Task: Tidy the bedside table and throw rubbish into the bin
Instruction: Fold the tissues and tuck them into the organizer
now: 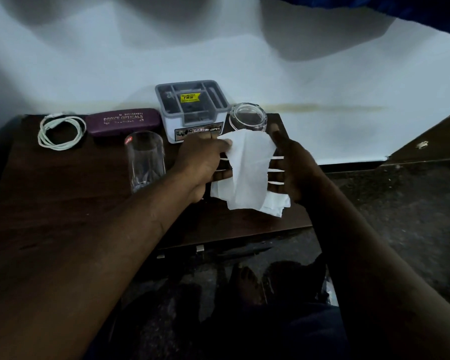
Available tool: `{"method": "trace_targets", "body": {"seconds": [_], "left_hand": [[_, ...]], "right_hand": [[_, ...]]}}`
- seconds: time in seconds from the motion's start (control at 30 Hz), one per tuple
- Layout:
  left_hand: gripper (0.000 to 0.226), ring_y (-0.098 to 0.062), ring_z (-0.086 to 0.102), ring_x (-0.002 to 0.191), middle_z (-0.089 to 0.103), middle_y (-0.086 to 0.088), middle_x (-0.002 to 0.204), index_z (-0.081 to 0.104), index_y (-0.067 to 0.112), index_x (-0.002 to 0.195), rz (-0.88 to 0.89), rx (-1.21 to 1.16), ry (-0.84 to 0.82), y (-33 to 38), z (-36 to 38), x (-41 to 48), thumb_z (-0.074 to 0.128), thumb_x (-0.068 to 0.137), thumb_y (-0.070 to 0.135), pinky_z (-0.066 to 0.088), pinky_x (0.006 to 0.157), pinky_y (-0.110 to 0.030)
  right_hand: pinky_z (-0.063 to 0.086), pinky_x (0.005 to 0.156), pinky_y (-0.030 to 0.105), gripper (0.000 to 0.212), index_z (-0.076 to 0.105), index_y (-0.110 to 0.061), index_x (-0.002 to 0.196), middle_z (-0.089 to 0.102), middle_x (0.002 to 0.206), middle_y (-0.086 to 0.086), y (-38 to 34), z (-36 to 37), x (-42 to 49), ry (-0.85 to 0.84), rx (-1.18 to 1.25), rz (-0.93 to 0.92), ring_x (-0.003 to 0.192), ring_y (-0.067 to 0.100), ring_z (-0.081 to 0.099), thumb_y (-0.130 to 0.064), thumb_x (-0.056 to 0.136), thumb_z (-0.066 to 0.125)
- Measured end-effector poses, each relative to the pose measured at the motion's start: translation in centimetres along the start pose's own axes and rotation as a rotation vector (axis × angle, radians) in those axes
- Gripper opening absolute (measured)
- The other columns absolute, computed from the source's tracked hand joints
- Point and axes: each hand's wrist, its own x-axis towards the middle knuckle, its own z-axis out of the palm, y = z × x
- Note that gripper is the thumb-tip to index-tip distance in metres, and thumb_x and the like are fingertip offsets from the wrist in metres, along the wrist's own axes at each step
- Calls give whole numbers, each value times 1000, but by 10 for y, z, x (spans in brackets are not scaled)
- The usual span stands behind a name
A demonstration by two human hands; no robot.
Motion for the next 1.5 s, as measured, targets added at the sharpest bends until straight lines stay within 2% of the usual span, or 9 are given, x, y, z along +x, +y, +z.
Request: {"method": "trace_targets", "body": {"seconds": [0.07,0.2,0.33,0.47,0.63,0.97,1.07,1.17,1.5], "left_hand": [[7,-17,65,65,67,-4,80,64,16,90,-38,-33,-4,-1,0,1,65,96,13,63,63,-36],[7,-21,68,68,68,-7,85,66,11,103,-99,-16,-12,-4,0,6,61,98,13,62,60,-33],[9,-18,63,65,64,-11,91,63,8,106,-62,82,20,-11,1,12,61,99,13,60,55,-29],[11,-17,63,62,65,-12,89,61,14,88,-36,154,24,-16,6,16,60,99,13,55,48,-25],[15,-23,68,54,65,-14,80,56,15,90,33,276,36,-20,8,20,50,100,7,53,44,-26],[32,-35,77,85,76,-13,96,65,8,107,-30,278,-19,-26,15,20,68,96,37,64,77,-43],[35,-32,77,81,76,-15,96,66,3,106,-32,290,-28,-28,16,19,71,94,36,65,75,-42],[38,-32,75,77,76,-17,95,66,-1,105,-30,292,-39,-29,18,17,73,93,34,65,76,-43],[22,-23,65,55,71,-11,76,68,5,82,8,363,25,-30,23,16,69,94,23,54,52,-30]], "right_hand": [[58,86,40,57,69,-17,114,78,105,6,3,-2,1,-56,-15,17,95,24,74,-67,86,65],[56,70,29,7,70,-18,100,77,86,0,4,-7,6,-11,-5,-13,75,19,70,-20,94,66],[53,56,23,14,65,-17,89,70,71,1,8,-15,14,116,-25,-79,64,18,65,-6,95,60],[54,62,26,14,67,-16,86,73,84,5,10,-17,12,146,-84,-93,70,20,67,-23,98,66],[50,62,27,60,71,-12,99,79,88,7,11,-20,13,166,-145,-73,68,21,71,-70,89,61],[45,58,27,24,78,-4,78,73,70,3,29,-10,25,189,-402,-212,54,12,58,-27,83,84],[54,69,35,25,78,-7,74,74,69,2,32,-5,27,223,-503,-280,62,14,62,-30,79,87],[50,65,28,27,75,-12,71,75,72,-1,34,1,28,266,-635,-336,69,11,66,-35,78,87],[48,63,28,25,73,-13,73,72,71,-4,20,10,16,207,-529,-401,65,11,62,-34,80,83]]}}
